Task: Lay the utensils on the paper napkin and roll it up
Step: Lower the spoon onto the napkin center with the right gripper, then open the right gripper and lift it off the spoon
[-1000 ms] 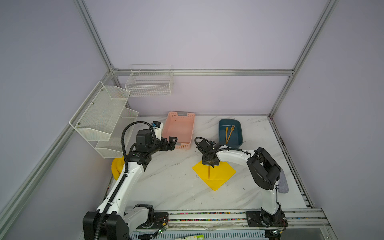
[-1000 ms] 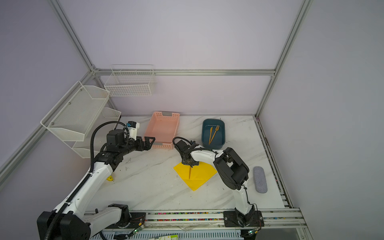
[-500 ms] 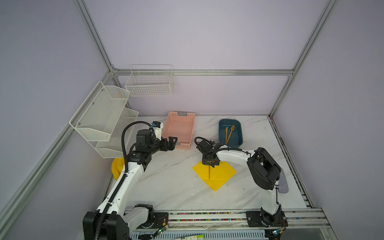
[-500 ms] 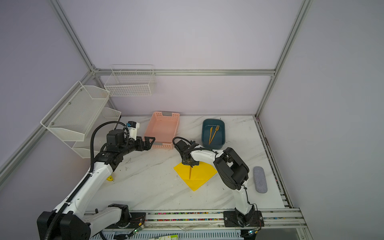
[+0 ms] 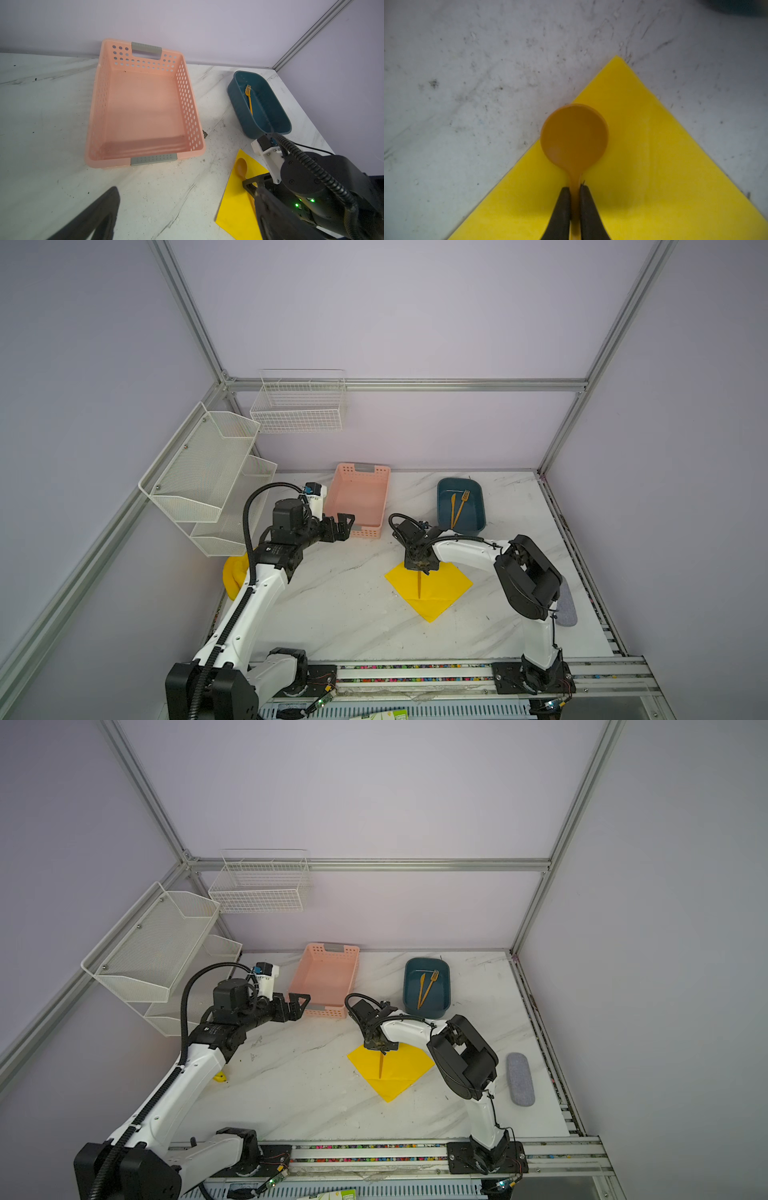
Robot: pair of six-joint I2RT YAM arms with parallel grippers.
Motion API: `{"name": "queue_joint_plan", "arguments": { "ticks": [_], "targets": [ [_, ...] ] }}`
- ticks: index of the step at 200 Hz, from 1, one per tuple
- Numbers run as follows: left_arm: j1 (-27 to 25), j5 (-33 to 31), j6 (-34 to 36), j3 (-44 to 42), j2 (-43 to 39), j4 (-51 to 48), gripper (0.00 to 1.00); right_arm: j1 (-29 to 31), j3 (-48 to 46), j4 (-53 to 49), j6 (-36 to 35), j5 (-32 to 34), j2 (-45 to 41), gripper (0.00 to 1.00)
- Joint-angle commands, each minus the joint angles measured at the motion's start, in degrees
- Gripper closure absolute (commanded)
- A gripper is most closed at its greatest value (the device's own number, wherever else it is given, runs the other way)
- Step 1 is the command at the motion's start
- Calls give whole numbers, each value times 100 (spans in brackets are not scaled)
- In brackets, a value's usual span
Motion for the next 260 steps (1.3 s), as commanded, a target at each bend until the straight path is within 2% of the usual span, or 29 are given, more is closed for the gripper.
{"name": "queue_joint_plan", "arguments": {
  "ticks": [1,116,172,260],
  "targets": [
    [28,50,-55,231,-75,77,0,-27,42,-69,7,130,48,85],
    [53,51,-56,223,-44,86,0,-27,317,-389,114,294,-280,76],
    [99,-74,11,187,9,95,0,-94,735,-694,-186,394,-522,76],
    [135,-499,369,194,134,-30,0,-1093,1352,-848,-1312,21,-641,75]
  ]
}}
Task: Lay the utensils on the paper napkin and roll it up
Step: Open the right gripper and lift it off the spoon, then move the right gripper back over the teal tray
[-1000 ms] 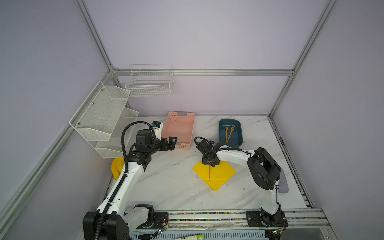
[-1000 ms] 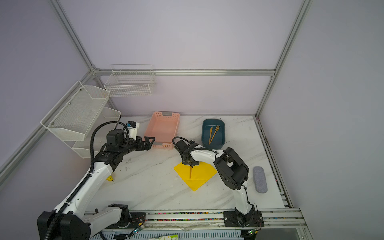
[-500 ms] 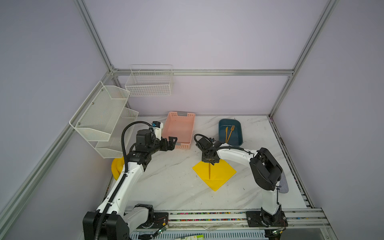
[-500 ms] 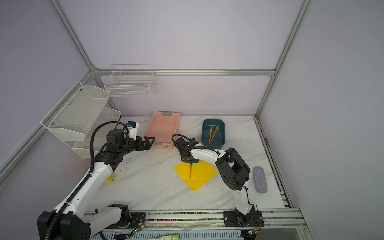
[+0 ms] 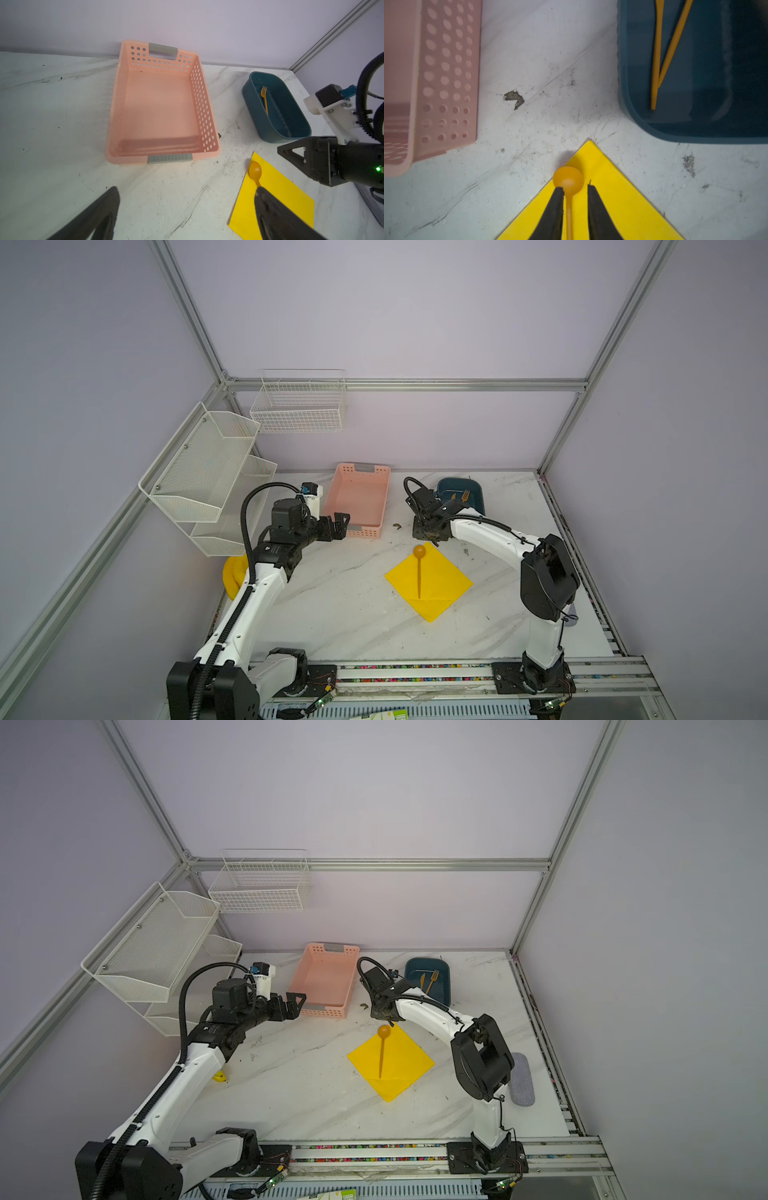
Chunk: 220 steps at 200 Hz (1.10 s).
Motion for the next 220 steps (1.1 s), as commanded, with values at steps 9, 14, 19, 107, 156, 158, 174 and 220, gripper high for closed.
{"name": "queue_joint_plan", "arguments": {
  "ticks": [9,14,19,107,156,158,174,220],
  "targets": [
    [36,-96,222,192,101,2,0,-438,220,-252,-547,-191,-165,75],
    [40,-113,236,188,118,2,1,-526,248,-252,-613,-227,-157,75],
    [43,-150,245,179,129,8,0,-615,270,-255,-668,-263,-149,75],
    [41,-60,228,144,415,98,0,-1782,930,-203,-1131,-704,605,75],
    [49,-128,253,196,498,79,0,-2254,1473,-239,-1006,-767,1206,76],
    [49,-128,247,196,497,75,0,-2272,1501,-240,-1006,-767,1235,75],
    [49,-132,248,220,518,55,0,-2358,1650,-234,-1004,-797,1430,76],
    [51,-263,281,220,479,9,0,-2518,2057,-355,-995,-702,1938,76]
  ]
}}
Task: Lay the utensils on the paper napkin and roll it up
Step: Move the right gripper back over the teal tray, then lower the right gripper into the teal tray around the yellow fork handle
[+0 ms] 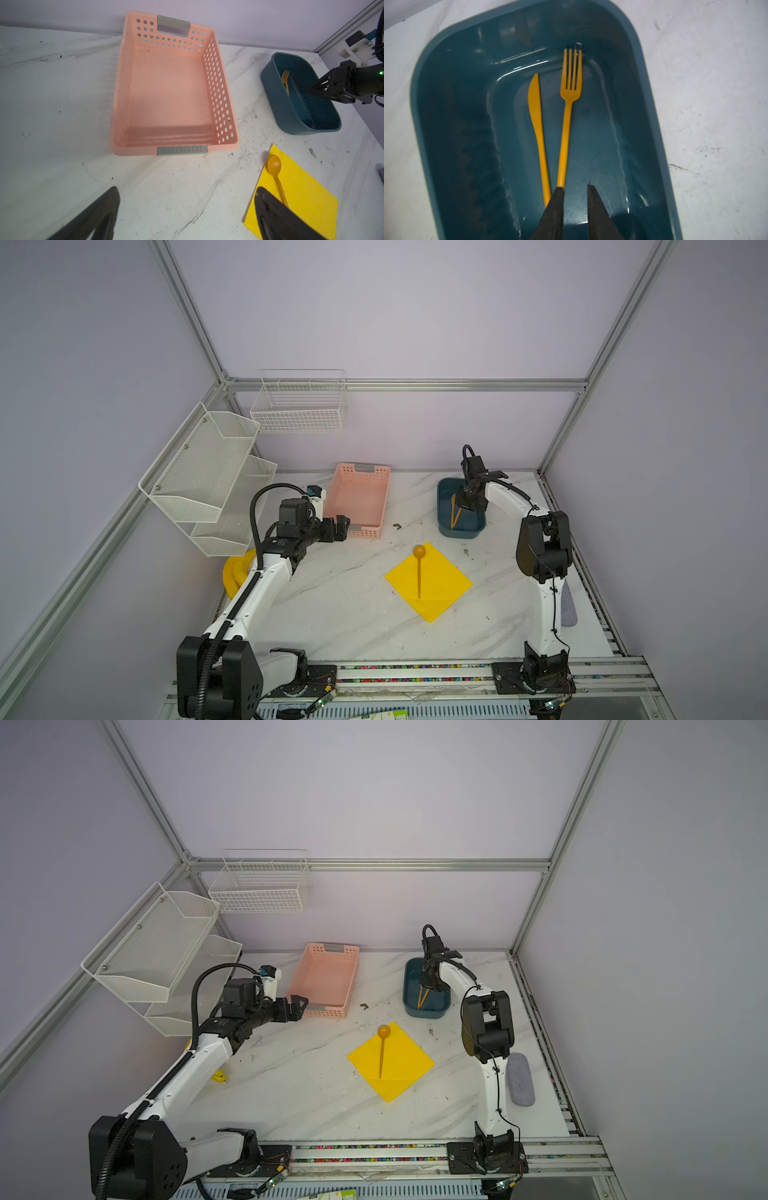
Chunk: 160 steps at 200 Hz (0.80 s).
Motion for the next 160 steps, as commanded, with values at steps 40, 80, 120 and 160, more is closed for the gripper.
{"name": "queue_joint_plan", "arguments": {
  "ticks": [40,80,120,160],
  "targets": [
    [62,25,93,245,-12,59,0,-53,906,-485,14,190,669,76],
    [67,37,82,249,3,55,0,-53,1521,-688,-3,188,1094,76],
    [98,72,73,258,9,61,0,-53,1969,-877,-16,235,1419,76],
    [132,78,62,258,5,55,0,-52,2214,-938,-38,266,1576,76]
  ]
}}
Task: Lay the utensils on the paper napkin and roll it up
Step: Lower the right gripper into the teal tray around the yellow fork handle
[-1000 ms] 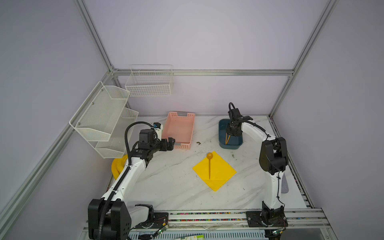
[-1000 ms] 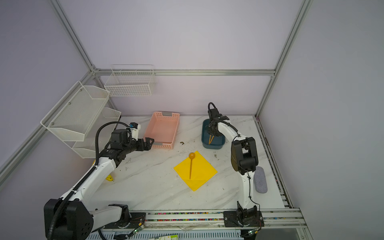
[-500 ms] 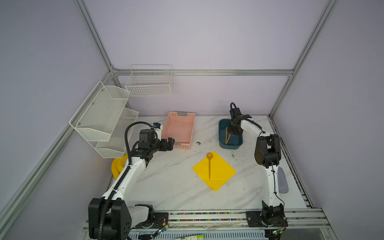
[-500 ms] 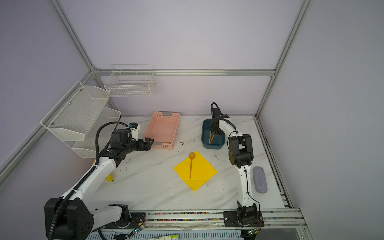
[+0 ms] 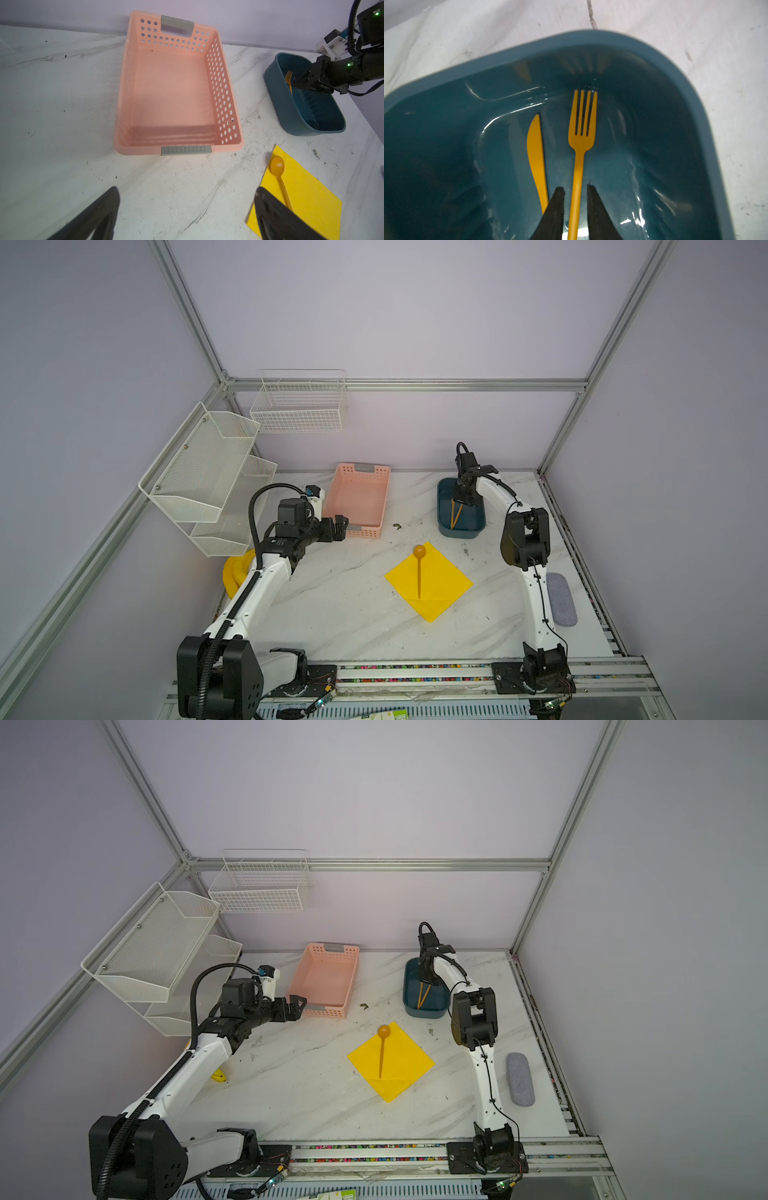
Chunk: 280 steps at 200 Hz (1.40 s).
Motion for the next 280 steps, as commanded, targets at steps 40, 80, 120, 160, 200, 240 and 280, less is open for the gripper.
{"name": "queue_joint_plan", "arguments": {
  "ticks": [40,80,120,160,200,240,280],
  "targets": [
    [67,59,53,251,-31,55,0,-3,361,-322,-82,150,257,77],
    [94,28,55,249,-48,51,1,-7,418,-332,-118,181,343,78],
    [102,32,55,258,-42,43,0,-7,461,-338,-125,171,407,79],
    [113,32,64,249,-50,41,0,-3,384,-299,-143,161,425,80],
    [113,13,72,244,-61,37,0,-7,261,-198,-161,106,430,80],
    [119,5,73,247,-67,42,0,-7,198,-165,-161,84,447,81],
    [120,-12,81,240,-93,35,1,-6,94,-123,-161,72,452,82]
  ]
}}
